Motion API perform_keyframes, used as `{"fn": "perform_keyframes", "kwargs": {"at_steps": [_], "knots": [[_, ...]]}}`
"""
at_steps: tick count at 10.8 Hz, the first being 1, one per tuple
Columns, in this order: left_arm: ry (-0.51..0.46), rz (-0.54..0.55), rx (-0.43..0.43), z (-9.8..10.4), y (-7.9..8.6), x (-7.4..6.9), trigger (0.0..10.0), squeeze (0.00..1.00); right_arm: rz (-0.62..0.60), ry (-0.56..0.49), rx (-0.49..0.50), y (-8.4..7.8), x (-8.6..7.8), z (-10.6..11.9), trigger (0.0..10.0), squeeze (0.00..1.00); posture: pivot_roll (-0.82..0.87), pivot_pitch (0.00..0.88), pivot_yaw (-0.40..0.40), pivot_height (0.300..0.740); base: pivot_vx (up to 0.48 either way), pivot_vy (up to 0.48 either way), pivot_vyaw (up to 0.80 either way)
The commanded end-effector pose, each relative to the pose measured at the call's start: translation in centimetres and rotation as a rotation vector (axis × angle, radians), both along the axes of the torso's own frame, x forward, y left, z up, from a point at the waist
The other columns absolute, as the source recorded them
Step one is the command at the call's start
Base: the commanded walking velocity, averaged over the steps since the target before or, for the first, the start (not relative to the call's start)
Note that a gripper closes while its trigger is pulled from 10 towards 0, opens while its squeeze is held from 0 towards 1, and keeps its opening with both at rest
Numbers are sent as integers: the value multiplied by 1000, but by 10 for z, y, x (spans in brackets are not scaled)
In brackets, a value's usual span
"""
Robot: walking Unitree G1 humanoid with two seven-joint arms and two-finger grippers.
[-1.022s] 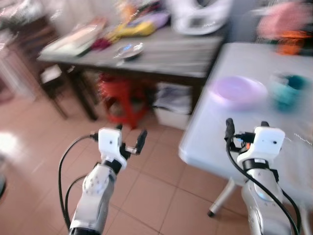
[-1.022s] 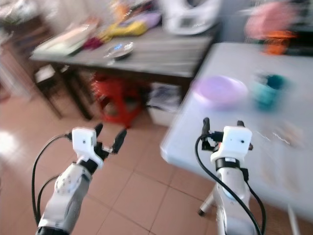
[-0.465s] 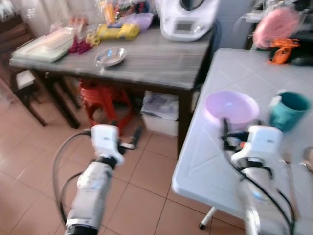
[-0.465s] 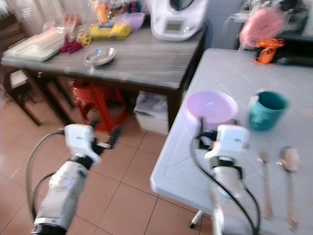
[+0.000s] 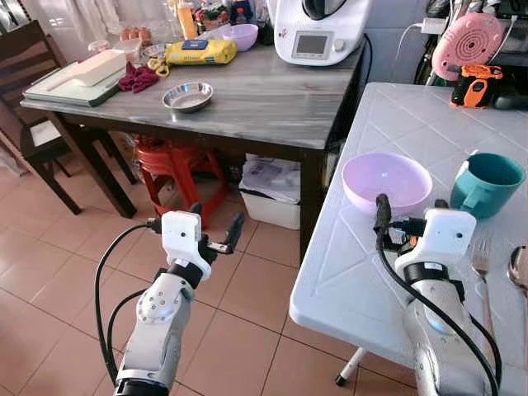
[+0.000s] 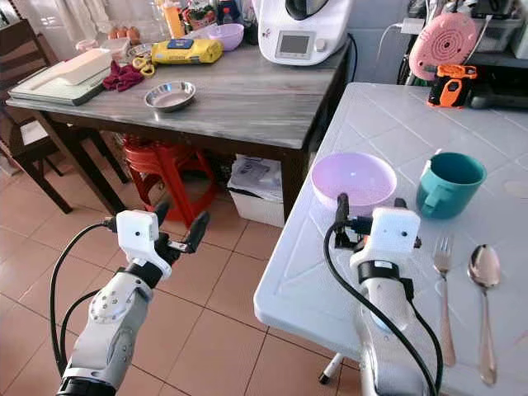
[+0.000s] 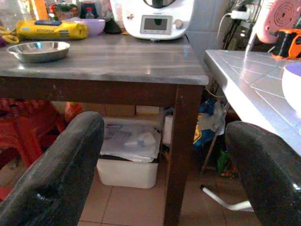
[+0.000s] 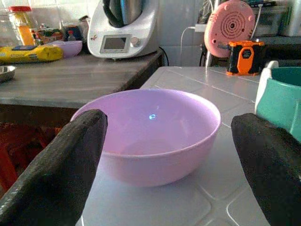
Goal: Setting the table
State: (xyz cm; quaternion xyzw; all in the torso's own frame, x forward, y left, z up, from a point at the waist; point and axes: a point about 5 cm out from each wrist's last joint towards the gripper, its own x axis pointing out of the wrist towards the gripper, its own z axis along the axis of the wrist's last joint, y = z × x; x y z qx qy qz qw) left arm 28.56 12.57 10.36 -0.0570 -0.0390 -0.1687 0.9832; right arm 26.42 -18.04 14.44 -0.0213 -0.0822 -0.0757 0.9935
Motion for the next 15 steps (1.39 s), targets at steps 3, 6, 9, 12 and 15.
{"fn": "perform_keyframes", "kwargs": {"at_steps": [3, 6, 9, 12, 15], "knots": [[-45, -99, 66, 7, -6, 0, 10000, 0, -102, -89, 126, -8, 4, 31, 10000, 0, -114, 72, 133, 740, 0, 0, 0], [-104, -269, 135, 13, -18, -5, 10000, 0, -166, -60, 247, -12, 8, 37, 10000, 0, -120, 82, 139, 740, 0, 0, 0], [-119, -349, 146, 14, -20, -9, 10000, 0, -197, 20, 326, -18, 16, 33, 10000, 0, -123, 87, 136, 740, 0, 0, 0], [-114, -350, 149, 11, -19, -10, 10000, 0, -181, 36, 359, -17, 30, 38, 10000, 0, -122, 84, 134, 740, 0, 0, 0], [-113, -359, 152, 10, -21, -12, 10000, 0, -126, 76, 408, -4, 43, 38, 10000, 0, -112, 86, 125, 740, 0, 0, 0]]}}
